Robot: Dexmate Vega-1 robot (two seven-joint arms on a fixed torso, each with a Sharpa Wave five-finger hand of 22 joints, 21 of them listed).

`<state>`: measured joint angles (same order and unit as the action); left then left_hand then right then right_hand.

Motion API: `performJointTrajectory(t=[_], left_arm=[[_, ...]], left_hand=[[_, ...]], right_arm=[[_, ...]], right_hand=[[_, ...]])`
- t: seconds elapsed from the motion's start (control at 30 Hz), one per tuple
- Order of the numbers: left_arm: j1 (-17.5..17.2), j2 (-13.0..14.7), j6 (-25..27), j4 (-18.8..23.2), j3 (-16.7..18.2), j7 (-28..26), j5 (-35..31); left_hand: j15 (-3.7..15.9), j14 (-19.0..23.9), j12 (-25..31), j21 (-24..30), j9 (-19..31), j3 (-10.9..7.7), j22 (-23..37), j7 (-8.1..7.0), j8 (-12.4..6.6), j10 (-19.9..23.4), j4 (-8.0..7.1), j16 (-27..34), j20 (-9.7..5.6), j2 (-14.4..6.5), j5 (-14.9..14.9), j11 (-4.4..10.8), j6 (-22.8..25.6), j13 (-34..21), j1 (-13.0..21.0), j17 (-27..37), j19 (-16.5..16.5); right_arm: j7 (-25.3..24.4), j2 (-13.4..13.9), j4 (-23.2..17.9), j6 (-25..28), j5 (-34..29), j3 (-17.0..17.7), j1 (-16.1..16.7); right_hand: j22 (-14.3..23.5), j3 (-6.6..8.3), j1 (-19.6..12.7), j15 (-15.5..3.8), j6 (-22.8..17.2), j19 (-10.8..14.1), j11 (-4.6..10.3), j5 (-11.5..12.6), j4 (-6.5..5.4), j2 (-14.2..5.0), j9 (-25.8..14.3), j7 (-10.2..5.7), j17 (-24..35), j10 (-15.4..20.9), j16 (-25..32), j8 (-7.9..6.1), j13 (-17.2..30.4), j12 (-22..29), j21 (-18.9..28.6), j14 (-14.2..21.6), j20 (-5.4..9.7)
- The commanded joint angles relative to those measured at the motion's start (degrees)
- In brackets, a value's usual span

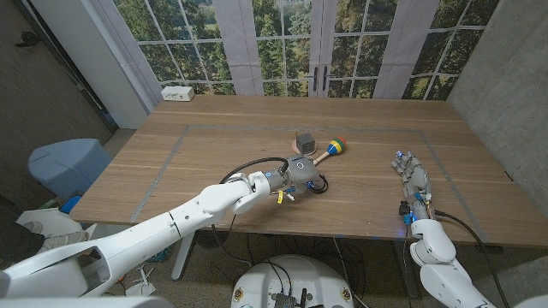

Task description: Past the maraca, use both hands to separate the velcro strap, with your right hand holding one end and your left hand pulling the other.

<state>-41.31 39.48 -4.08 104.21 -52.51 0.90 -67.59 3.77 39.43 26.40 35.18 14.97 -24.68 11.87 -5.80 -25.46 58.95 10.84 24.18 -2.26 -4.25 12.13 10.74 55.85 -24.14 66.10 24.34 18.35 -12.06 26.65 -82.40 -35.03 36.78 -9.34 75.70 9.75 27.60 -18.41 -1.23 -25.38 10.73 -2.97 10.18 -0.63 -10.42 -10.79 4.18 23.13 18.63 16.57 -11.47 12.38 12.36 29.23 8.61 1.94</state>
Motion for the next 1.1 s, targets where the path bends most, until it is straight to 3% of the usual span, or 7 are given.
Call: performJointTrajectory(t=[0.03, 0.2, 0.37, 0.47, 0.6, 0.8, 1.1], left_arm=[[-2.27, -2.68, 3.03, -0.94, 5.75, -2.26, 14.45], [-2.53, -3.28, 2.78, -1.08, 7.93, -2.63, 21.92], [-2.11, -3.50, 1.26, -1.85, 8.95, -2.16, 28.31], [-1.82, -3.85, 0.26, -2.52, 9.70, -1.46, 32.83], [-1.19, -4.30, -1.42, -3.63, 10.55, 0.30, 39.37], [-0.25, -5.09, -4.48, -5.45, 11.44, 2.44, 48.02], [1.41, -6.57, -7.54, -8.89, 11.95, 6.27, 58.56]], left_hand=[[10.03, 0.72, 0.40, 0.50, 0.25, 0.09, 0.11, 0.42, -0.52, 2.56, -0.20, 0.42, -0.66, -0.90, 0.58, 1.70, 0.13, -3.16, 1.49, 0.25, 0.62], [10.03, 1.02, 0.49, 0.72, 0.63, 0.22, 0.11, 0.60, -0.74, 2.85, -0.26, 0.45, -0.48, -0.75, 0.81, 1.62, 0.05, -3.52, 1.70, 0.32, 0.64], [10.04, 1.20, 0.48, 0.86, 0.90, 0.27, 0.10, 0.65, -0.89, 2.93, -0.29, 0.46, -0.35, -0.69, 0.98, 1.57, -0.04, -3.76, 1.85, 0.37, 0.59], [10.04, 1.32, 0.45, 0.97, 1.16, 0.30, 0.09, 0.81, -0.96, 2.94, -0.34, 0.41, -0.29, -0.72, 1.14, 1.53, -0.28, -3.97, 1.99, 0.37, 0.54], [10.05, 1.36, 0.35, 1.11, 1.45, 0.35, 0.08, 0.86, -1.05, 2.81, -0.38, 0.31, -0.13, -0.74, 1.28, 1.47, -0.52, -4.20, 2.11, 0.34, 0.49], [10.05, 1.30, 0.20, 1.34, 1.78, 0.36, 0.08, 1.04, -1.08, 2.59, -0.40, 0.18, 0.11, -0.81, 1.45, 1.43, -0.95, -4.45, 2.30, 0.35, 0.64], [10.05, 1.31, -0.02, 1.77, 2.30, 0.46, 0.07, 1.43, -1.19, 2.19, -0.47, 0.08, 0.31, -0.90, 1.64, 1.37, -1.43, -4.87, 2.49, 0.47, 1.00]], right_arm=[[-2.16, 0.02, -1.38, 1.19, -1.75, -0.22, -0.36], [-3.47, -0.03, -2.22, 1.85, -2.86, -0.43, -0.44], [-4.94, -0.18, -3.04, 2.46, -3.83, -0.51, -0.21], [-6.53, -0.24, -3.88, 3.07, -4.89, -0.44, 0.13], [-9.16, -0.43, -5.46, 4.03, -6.67, -0.30, 0.91], [-11.36, -0.47, -7.42, 4.39, -9.09, -0.24, 2.03], [-15.38, -0.95, -10.35, 5.85, -13.36, -0.12, 3.46]], right_hand=[[0.09, 0.29, 0.37, 0.18, -0.34, 0.42, 0.16, -0.06, 0.59, 0.05, -0.10, -0.06, 0.01, 0.55, 0.17, 0.01, 0.24, 0.36, -0.14, 0.35, -0.25], [0.08, 0.79, -0.50, 0.13, -0.37, 0.53, 0.35, 0.03, 1.49, 0.13, -0.09, -0.20, -0.30, 0.63, 0.03, 0.02, 0.24, 0.36, -0.35, 0.43, -0.39], [0.08, 1.88, -2.61, 0.81, -0.57, 0.92, 0.34, 0.31, 3.72, 0.32, -0.05, -0.11, -1.03, 0.88, -0.25, -0.01, 0.24, 0.37, -0.77, 0.71, -1.43], [0.09, 3.02, -5.34, 1.54, -0.78, 1.76, 0.18, 0.86, 6.84, 1.04, 0.01, -0.05, -1.94, 1.18, -0.60, -0.03, 0.14, 0.31, -1.11, 1.11, -3.25], [0.14, 3.59, -7.26, 1.97, -0.84, 2.47, 0.58, 1.35, 9.02, 1.64, 0.04, -0.36, -2.50, 1.49, -0.66, -0.02, 0.08, 0.29, -1.33, 1.72, -4.75], [0.23, 3.87, -8.66, 2.12, -0.90, 3.05, 1.06, 1.78, 10.25, 1.99, 0.03, -0.82, -2.69, 1.90, -0.23, -0.04, 0.08, 0.34, -1.49, 2.94, -5.53], [0.35, 4.22, -10.53, 1.13, -1.18, 4.08, 1.64, 2.33, 10.98, 2.09, -0.01, -1.42, -2.62, 2.63, 0.67, -0.17, 0.22, 0.55, -1.51, 4.85, -6.27]])
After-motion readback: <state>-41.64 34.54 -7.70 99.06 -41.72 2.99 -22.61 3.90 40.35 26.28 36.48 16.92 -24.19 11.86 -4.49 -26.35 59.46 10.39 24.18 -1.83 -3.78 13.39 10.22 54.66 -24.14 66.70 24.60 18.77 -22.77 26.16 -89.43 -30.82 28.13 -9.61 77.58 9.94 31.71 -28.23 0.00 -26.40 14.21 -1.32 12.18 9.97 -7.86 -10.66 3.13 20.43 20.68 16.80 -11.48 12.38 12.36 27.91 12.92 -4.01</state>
